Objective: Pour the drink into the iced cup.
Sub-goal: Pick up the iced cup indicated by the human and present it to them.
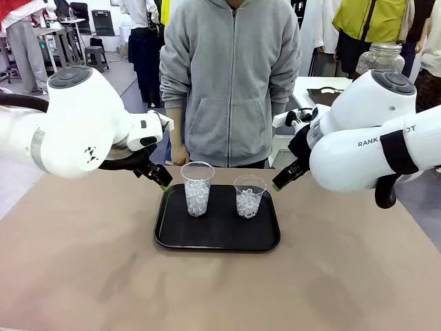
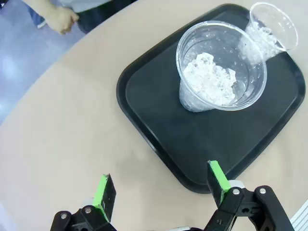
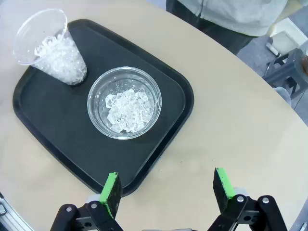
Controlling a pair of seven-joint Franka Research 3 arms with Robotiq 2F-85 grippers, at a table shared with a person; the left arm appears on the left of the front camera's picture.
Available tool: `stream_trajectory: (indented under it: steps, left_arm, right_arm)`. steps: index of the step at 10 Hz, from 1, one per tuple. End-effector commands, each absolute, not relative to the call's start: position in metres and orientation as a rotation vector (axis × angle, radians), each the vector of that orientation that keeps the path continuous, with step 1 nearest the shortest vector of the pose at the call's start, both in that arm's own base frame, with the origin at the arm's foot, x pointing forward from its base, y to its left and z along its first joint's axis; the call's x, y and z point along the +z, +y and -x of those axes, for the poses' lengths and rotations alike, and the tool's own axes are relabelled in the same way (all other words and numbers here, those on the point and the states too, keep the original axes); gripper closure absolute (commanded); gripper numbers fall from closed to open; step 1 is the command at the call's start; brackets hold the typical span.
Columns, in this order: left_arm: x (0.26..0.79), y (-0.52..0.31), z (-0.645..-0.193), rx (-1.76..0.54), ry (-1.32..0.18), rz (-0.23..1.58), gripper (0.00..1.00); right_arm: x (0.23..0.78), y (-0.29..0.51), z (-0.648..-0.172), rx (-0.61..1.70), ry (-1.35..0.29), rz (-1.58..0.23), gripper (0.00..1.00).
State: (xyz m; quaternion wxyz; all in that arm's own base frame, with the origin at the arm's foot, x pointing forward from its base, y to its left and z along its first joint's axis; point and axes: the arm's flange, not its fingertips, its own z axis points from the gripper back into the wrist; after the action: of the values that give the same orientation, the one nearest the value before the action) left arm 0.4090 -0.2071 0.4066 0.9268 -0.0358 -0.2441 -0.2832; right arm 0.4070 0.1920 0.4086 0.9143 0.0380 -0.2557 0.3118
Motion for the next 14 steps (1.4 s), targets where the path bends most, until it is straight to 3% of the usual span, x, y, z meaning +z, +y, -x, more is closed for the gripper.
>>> stream_trajectory:
  steps: [1, 12, 14]
  left_arm:
    - [0.407, -0.204, -0.408, -0.577, -0.511, 0.077, 0.00]
    - [0.407, -0.207, -0.409, -0.581, -0.501, 0.073, 0.00]
    - [0.428, -0.207, -0.415, -0.583, -0.510, 0.120, 0.00]
  right_arm:
    - [0.410, 0.191, -0.406, 0.642, -0.530, -0.078, 0.00]
    - [0.409, 0.192, -0.407, 0.642, -0.527, -0.078, 0.00]
    - [0.437, 0.185, -0.417, 0.603, -0.518, -0.135, 0.00]
